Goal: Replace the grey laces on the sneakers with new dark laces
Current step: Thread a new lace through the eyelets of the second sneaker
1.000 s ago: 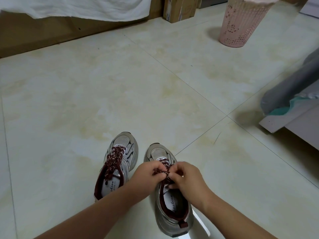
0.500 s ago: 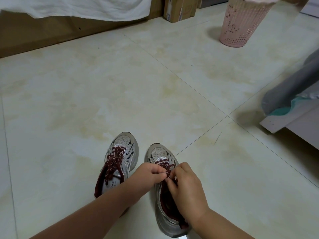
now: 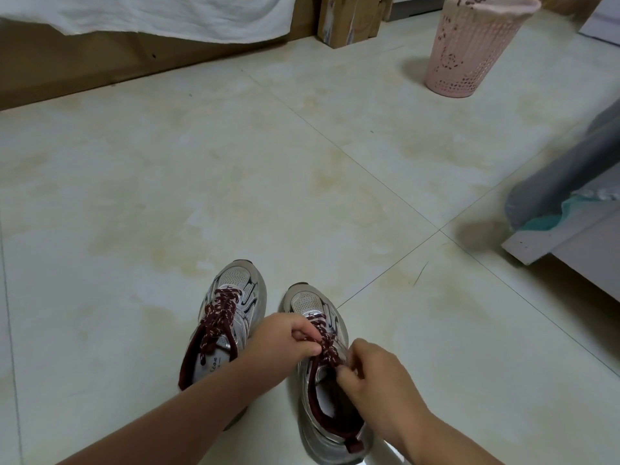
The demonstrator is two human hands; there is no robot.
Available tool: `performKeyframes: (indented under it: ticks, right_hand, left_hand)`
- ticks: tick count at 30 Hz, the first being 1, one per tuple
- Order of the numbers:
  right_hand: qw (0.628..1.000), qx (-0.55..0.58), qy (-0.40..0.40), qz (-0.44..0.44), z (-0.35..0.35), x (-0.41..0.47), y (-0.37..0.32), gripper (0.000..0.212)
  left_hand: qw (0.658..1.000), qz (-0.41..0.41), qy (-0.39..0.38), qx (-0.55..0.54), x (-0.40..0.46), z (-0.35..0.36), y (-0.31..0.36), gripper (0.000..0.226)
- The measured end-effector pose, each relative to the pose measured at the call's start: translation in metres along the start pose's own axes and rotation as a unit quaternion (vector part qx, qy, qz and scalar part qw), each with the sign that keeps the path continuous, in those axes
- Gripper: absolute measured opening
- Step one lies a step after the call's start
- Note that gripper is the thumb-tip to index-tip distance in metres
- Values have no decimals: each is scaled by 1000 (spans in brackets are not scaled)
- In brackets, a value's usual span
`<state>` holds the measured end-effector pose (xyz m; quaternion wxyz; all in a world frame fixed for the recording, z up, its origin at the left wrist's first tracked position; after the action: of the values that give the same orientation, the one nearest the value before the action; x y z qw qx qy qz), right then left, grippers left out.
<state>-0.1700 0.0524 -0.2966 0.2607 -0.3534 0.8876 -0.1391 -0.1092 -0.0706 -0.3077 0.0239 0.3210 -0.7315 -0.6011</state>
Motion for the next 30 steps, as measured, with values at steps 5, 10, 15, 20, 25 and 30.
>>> performKeyframes:
  ticks: [5,10,15,20,25,30]
  right_hand:
    - [999,43,8,27,9,3,4,33]
    - [997,-27,-66,-3,3,3,-1,32]
    - [973,-189,-127,-25,-6,-2,-11,31]
    - [951,-264,-150,-57,-8,-6,-23,36]
    - [960,-239,-139,-34,-5,-4,-16,28]
    - [976,-175,-121,46,-2,-5,13,51]
  left_hand:
    - [1000,-7,14,-8,-3,0,-5,29]
    - [999,18,41,24,1,-9,-9,37]
    - [998,10,32,57,2,-2,-9,35]
    - [993,32,11,110,3,-1,-1,37]
    - [992,50,22,113,2,-5,9,8]
    - [955,137,105,242,-28,-24,25,27]
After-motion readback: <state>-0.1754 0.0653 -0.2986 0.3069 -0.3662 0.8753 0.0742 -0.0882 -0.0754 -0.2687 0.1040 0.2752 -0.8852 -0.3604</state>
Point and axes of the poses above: each hand's wrist, its own x-axis towards the middle knuckle, its own z-axis out of the palm, y = z × x, the point moved 9 cm from there along x, towards the middle knuckle, and after that the axes turned 12 degrees about -x, right-handed, at the moved point
